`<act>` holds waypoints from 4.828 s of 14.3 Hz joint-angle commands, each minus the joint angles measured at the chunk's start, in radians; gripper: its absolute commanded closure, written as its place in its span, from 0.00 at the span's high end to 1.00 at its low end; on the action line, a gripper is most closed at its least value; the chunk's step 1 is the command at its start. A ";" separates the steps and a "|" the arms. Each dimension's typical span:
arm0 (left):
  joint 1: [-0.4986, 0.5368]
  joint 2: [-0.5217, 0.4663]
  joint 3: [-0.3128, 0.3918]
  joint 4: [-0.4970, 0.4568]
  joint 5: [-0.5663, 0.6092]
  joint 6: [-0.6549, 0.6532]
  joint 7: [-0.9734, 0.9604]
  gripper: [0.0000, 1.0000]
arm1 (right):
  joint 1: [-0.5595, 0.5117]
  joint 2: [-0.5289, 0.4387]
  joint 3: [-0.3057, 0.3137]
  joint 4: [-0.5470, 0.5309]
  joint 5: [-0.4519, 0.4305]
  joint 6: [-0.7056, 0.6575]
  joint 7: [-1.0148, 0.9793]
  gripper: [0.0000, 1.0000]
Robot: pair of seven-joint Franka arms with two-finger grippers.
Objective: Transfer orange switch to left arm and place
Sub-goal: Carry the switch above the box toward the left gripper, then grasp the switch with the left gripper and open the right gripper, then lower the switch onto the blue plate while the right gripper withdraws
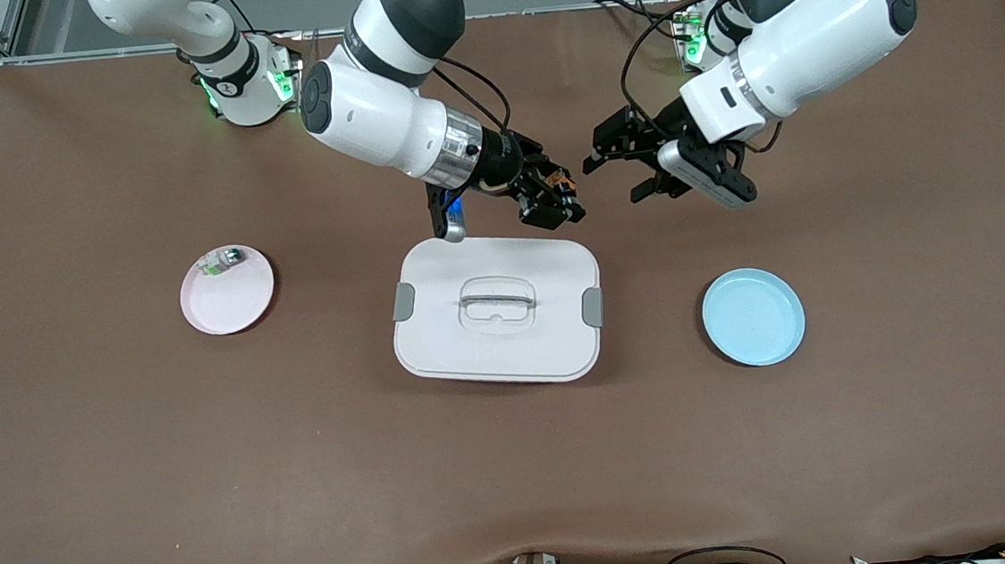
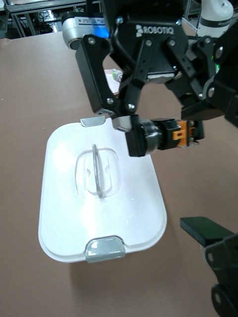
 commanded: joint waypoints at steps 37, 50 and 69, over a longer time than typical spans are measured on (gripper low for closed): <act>0.103 0.131 -0.099 0.076 0.024 0.064 -0.013 0.00 | -0.014 -0.001 -0.026 0.007 -0.013 -0.047 -0.001 1.00; 0.350 0.270 -0.094 0.111 0.802 -0.030 0.404 0.00 | -0.259 -0.280 -0.028 -0.187 -0.537 -0.497 -0.457 1.00; 0.353 0.591 -0.100 0.042 1.306 0.197 0.666 0.00 | -0.606 -0.431 -0.026 -0.312 -0.950 -0.578 -1.276 1.00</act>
